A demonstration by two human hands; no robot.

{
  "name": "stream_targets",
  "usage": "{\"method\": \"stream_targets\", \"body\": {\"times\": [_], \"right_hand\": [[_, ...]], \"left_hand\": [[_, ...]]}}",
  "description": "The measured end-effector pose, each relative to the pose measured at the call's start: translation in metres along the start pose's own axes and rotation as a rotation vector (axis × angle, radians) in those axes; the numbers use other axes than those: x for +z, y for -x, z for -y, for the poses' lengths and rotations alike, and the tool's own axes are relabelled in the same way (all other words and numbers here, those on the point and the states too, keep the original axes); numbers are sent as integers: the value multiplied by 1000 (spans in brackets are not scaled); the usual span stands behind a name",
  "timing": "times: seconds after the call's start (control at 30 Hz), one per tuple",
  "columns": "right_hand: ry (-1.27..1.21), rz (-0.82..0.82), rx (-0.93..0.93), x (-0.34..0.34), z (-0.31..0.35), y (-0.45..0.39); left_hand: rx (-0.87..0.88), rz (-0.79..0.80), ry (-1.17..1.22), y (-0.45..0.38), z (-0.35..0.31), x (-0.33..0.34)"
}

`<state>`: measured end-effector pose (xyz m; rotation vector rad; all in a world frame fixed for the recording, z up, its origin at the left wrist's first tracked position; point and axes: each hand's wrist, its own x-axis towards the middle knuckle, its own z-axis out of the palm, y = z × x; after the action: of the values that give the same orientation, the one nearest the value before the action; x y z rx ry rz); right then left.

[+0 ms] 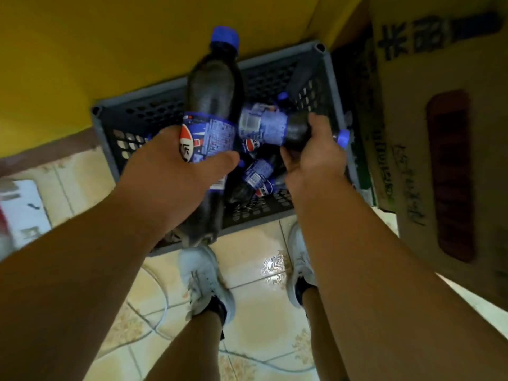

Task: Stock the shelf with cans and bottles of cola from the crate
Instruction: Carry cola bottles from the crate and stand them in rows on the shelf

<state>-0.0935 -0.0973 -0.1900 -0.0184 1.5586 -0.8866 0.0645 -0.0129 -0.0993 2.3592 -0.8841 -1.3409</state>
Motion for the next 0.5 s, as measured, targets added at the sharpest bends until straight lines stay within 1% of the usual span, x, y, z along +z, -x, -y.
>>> {"method": "stream_targets", "body": {"times": [0.07,0.13,0.2,0.27,0.4,0.43,0.5], "right_hand": [[121,112,-20,5,28,41],[249,284,-22,4,60,87],[241,435,45,8,95,137],[160,537,134,18,129,196],[-45,696,243,46,187,327],[-34,725,243,53,200,358],[63,767,226,65,222,417]], "left_hand": [[59,-57,31,43,-30,-33],[89,-66,62,89,-64,-71],[72,-63,85,132,-93,-111],[44,-74,155,175,-116,-150],[40,-75,477,269,-155,-219],[48,-70,528,291,-162,-235],[103,-29,596,330,-177,-264]]}}
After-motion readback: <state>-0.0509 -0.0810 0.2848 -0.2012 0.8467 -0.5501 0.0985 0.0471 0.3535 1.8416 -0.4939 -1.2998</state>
